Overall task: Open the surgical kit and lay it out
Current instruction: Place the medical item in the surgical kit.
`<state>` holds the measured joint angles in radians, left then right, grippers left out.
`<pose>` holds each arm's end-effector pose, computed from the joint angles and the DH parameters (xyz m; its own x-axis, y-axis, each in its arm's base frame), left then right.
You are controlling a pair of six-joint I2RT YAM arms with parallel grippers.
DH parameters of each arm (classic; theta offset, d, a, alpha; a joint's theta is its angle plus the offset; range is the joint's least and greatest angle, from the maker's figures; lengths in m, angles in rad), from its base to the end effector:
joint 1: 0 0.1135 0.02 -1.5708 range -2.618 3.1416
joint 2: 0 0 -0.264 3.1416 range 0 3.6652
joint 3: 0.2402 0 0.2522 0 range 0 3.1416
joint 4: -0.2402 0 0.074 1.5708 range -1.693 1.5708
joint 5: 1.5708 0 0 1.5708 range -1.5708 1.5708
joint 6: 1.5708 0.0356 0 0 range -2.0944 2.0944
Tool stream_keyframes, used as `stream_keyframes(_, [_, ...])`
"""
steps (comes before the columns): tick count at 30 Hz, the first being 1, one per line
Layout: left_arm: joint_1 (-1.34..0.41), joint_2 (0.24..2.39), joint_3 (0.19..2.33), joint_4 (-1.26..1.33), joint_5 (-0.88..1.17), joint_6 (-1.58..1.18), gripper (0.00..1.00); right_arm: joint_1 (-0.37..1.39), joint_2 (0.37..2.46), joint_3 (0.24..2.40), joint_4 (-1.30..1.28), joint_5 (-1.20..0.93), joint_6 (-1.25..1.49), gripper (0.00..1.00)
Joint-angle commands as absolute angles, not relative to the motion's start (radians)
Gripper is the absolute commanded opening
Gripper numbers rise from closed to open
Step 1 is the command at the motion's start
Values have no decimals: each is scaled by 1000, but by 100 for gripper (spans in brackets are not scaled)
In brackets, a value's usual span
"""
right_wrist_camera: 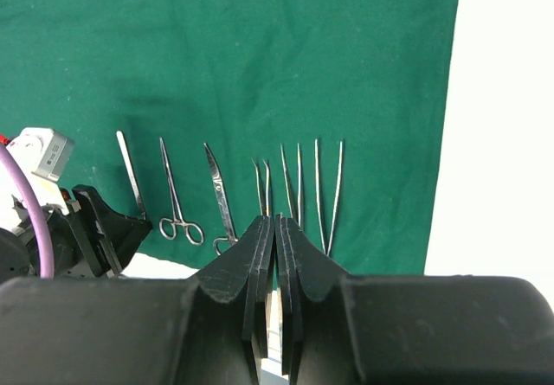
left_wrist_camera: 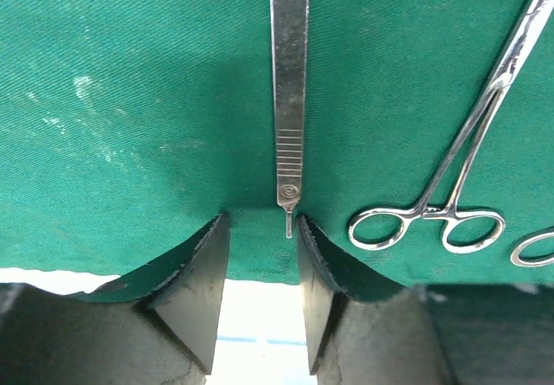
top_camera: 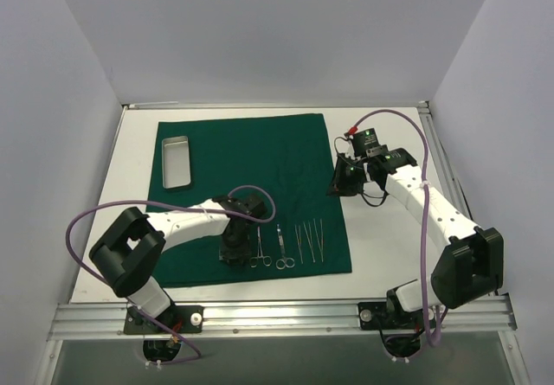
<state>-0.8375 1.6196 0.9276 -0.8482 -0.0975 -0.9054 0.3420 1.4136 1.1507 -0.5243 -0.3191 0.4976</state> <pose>0.1787 -0.1932 0.1577 -0.9932 -0.0673 -0.0954 -0.0710 0.9968 0.0360 0.2854 0.1134 0.2922 -0.8380 0.1828 -0.5142 -0.1446 0.8342 0.5322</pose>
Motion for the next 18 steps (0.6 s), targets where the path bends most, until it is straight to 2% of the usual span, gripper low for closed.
stream_keyframes(1, [-834, 1589, 920, -834, -101, -911, 47, 348, 1379, 1143, -522, -311, 503, 7])
stream_keyframes(8, [-834, 1476, 974, -945, -138, -888, 50, 350, 1384, 1155, -522, -314, 500, 7])
stream_keyframes(13, [-834, 1362, 1063, -1034, -187, -833, 62, 351, 1387, 1169, -512, -319, 497, 8])
stream_keyframes(15, [-830, 1320, 1092, -1078, -201, -818, 64, 353, 1393, 1175, -508, -322, 495, 11])
stream_keyframes(18, [-821, 1260, 1144, -1094, -193, -795, 69, 356, 1394, 1172, -494, -325, 500, 23])
